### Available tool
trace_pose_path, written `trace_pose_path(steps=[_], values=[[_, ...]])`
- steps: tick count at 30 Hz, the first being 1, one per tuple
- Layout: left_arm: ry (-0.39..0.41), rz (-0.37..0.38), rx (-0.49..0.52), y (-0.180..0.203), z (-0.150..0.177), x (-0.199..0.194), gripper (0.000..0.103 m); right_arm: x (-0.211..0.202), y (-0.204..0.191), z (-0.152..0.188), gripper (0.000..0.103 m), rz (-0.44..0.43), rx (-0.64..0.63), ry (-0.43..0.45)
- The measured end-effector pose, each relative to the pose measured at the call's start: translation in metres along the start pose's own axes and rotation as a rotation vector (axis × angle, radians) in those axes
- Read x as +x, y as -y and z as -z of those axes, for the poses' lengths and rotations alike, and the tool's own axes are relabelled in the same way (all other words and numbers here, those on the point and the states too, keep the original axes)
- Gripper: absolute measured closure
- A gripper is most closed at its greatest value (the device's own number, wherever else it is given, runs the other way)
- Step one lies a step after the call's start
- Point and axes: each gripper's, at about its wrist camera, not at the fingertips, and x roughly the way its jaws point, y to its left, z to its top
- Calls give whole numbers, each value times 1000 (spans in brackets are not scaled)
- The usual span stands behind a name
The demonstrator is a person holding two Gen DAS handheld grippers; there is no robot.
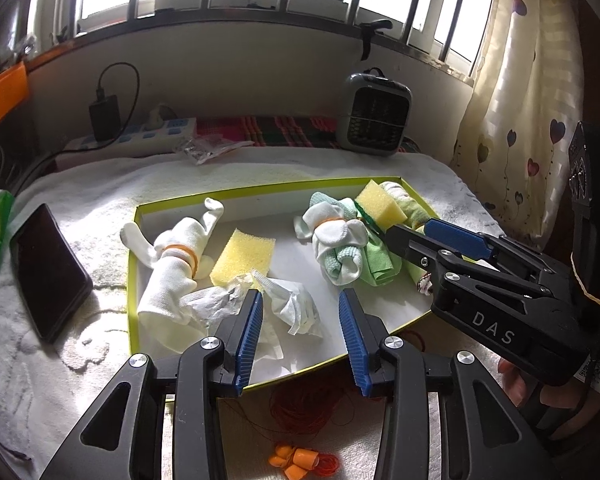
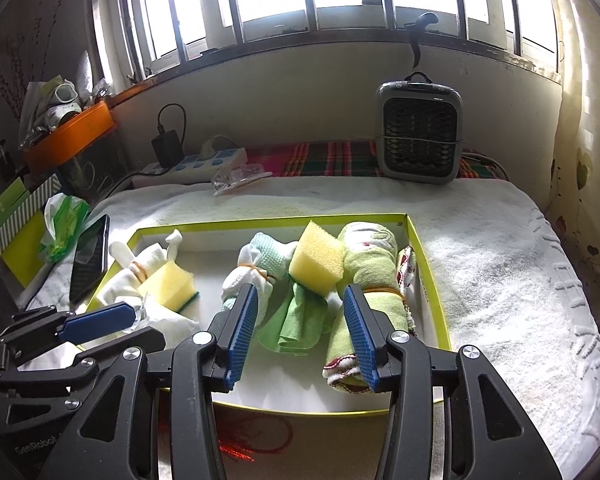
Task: Organize soft objects
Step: 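Open both tools releasing the sponge and tissue packet, then withdraw from the box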
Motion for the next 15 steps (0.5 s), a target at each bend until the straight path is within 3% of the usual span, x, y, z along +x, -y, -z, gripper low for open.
trace_pose_path(steps=[15], values=[[25, -3, 4, 3, 16, -24, 65, -25, -8, 15, 57, -21, -6, 20]])
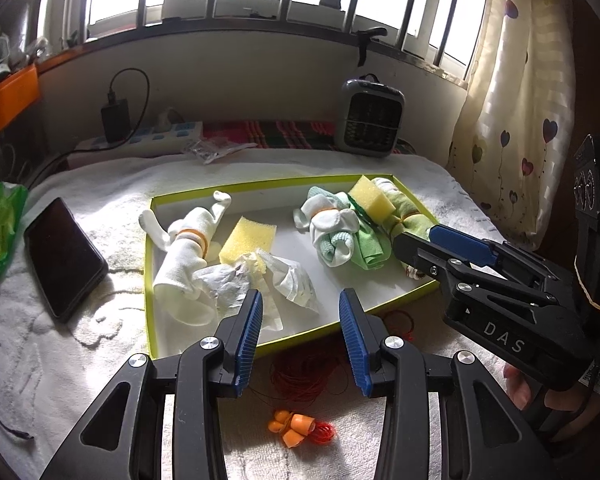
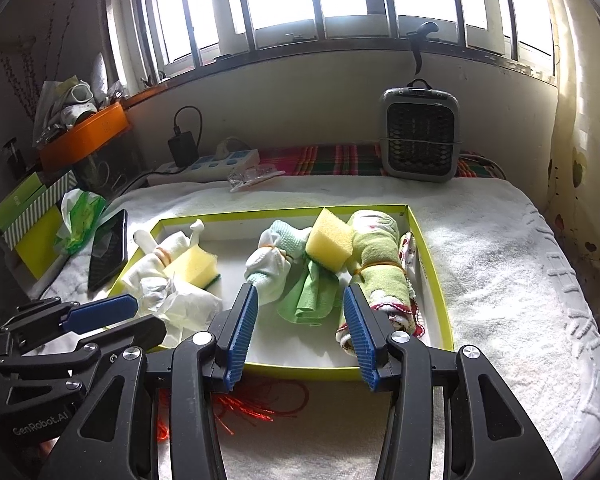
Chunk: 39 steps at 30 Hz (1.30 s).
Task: Organize soft objects
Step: 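Open both tools releasing the sponge and tissue packet, then withdraw from the box, then grasp the orange earplugs with the left tool while the right tool moves to the red tassel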
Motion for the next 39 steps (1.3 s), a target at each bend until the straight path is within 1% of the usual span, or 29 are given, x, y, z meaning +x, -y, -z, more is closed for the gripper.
trace_pose_path(steps=[12, 19, 22, 27, 29, 32, 36, 39], values=[[20, -29, 12, -2, 19, -17, 65, -17, -4, 16, 57, -16, 5, -2], [2, 3, -32, -18, 35, -25, 65, -23, -9, 29, 57, -27, -5, -19], [-2, 4, -44, -25, 43, -29, 64, -25, -11, 33, 57, -30, -11, -26], [-44, 11, -49, -29, 55, -24, 62, -26, -12, 38, 57, -35, -4, -36], [-60, 2, -38, -27, 59, -21, 62, -26, -13, 41, 57, -37, -3, -41], [-92, 10, -14, -21, 64, -14, 61, -27, -13, 44, 57, -37, 0, -45], [-110, 15, 17, -13, 67, -8, 61, -28, -13, 46, 57, -37, 7, -47], [-122, 1, 27, -9, 68, -4, 61, -28, -12, 48, 57, -39, 13, -50]])
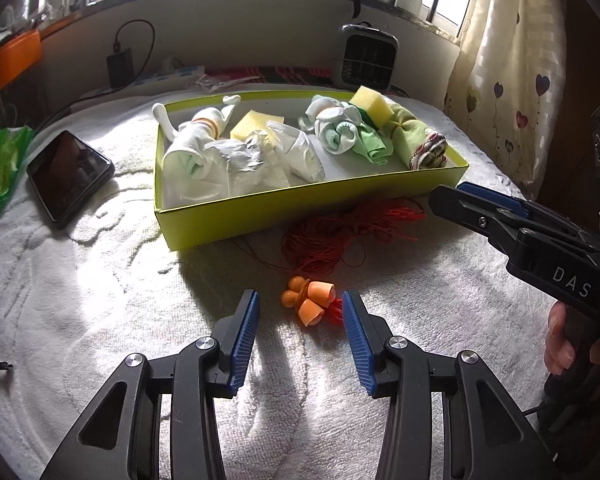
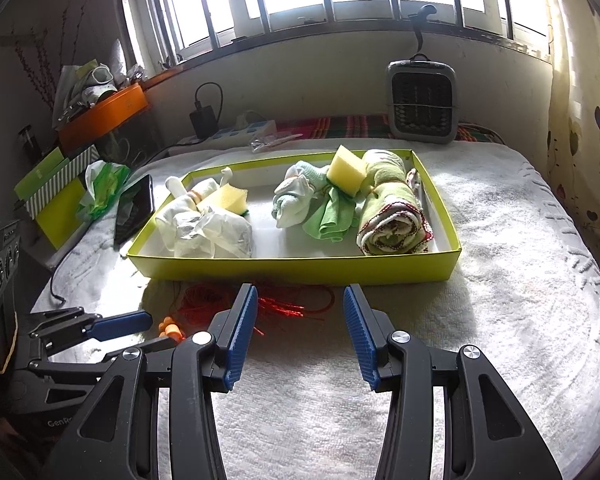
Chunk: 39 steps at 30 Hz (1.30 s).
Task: Organize soft objects
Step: 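Grasp the orange earplugs with the left tool while the right tool moves to the red tassel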
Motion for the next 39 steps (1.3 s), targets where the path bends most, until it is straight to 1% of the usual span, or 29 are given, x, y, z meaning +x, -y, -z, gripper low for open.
trace_pose_path(steps=[3, 10, 12, 14, 15, 17, 19, 21, 26, 30, 35, 39], values=[[-9, -12, 3, 1, -1, 4, 61, 1, 1, 1, 57, -4, 5, -4], [2, -27, 6, 4, -4, 8, 61, 3, 3, 3, 57, -19, 17, -9], [8, -22, -6, 2, -4, 8, 62, 4, 3, 3, 57, -24, 21, -8], [8, -19, -15, 0, -5, 8, 64, 4, 4, 3, 57, -27, 26, -9], [9, -24, -20, -1, -5, 7, 67, 4, 5, 3, 57, -29, 29, -10], [12, -21, -24, -2, -4, 7, 68, 4, 5, 4, 57, -34, 33, -11], [14, -15, -25, -2, -4, 6, 73, 4, 5, 4, 57, -33, 34, -13], [16, -5, -21, -1, -4, 6, 76, 4, 5, 4, 57, -33, 35, -15], [23, -12, -22, -2, -1, 2, 76, 5, 5, 5, 56, -24, 34, -23], [39, -2, -51, -11, 1, -6, 76, 7, 2, 5, 56, -19, 21, -33], [59, -16, -80, -25, 3, -15, 76, 13, -9, 4, 57, -28, -34, -56], [61, -34, -119, -44, 8, -19, 76, 19, -14, 5, 56, -32, -57, -77]])
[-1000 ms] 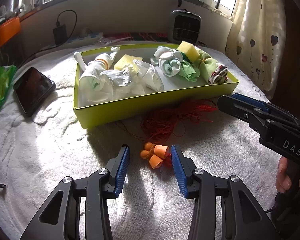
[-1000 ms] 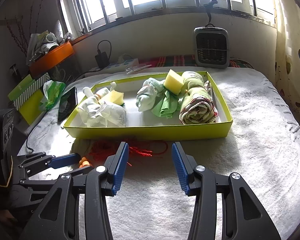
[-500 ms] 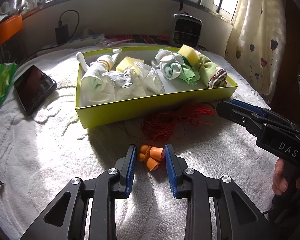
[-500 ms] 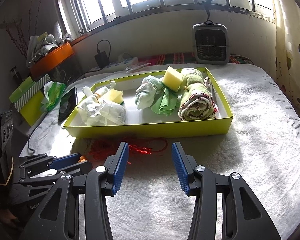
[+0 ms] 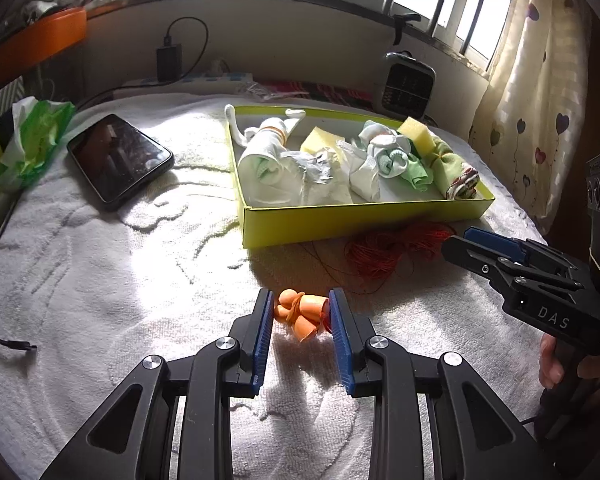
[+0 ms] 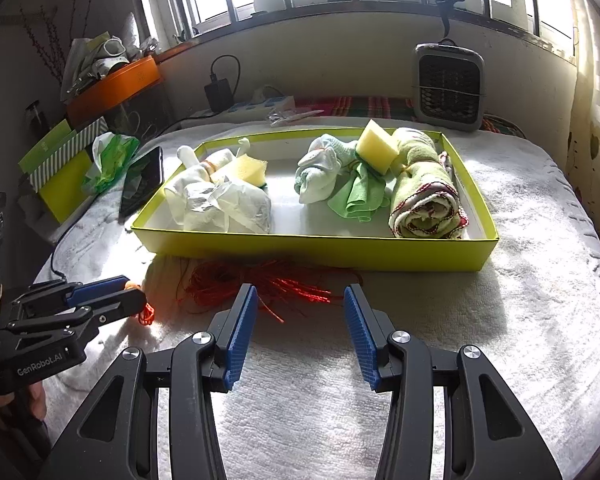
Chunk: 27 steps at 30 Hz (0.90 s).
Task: Organize soft objects
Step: 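Grasp the orange earplugs with the left tool while the right tool moves to the red tassel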
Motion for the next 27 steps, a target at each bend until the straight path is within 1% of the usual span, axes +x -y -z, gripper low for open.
trace_pose_path(steps=[5, 10, 13, 15, 23, 26, 27], values=[[11, -17, -38, -19, 0, -4, 76, 9, -4, -1, 56, 3, -8, -32], [4, -13, -63, -28, 0, -2, 76, 17, -11, -2, 56, -1, -31, -60], [-3, -4, -76, -31, 1, 0, 76, 20, -14, -3, 56, -42, -31, -70], [-5, 0, -79, -32, 1, 1, 76, 23, -15, -4, 56, -53, -27, -73], [-8, 12, -83, -34, 2, 3, 76, 32, -20, -11, 56, -47, -8, -81], [-6, 19, -86, -35, 2, 4, 76, 32, -23, -10, 56, -61, -19, -77], [-5, 23, -90, -36, 2, 4, 76, 31, -23, -9, 60, -57, -21, -78]])
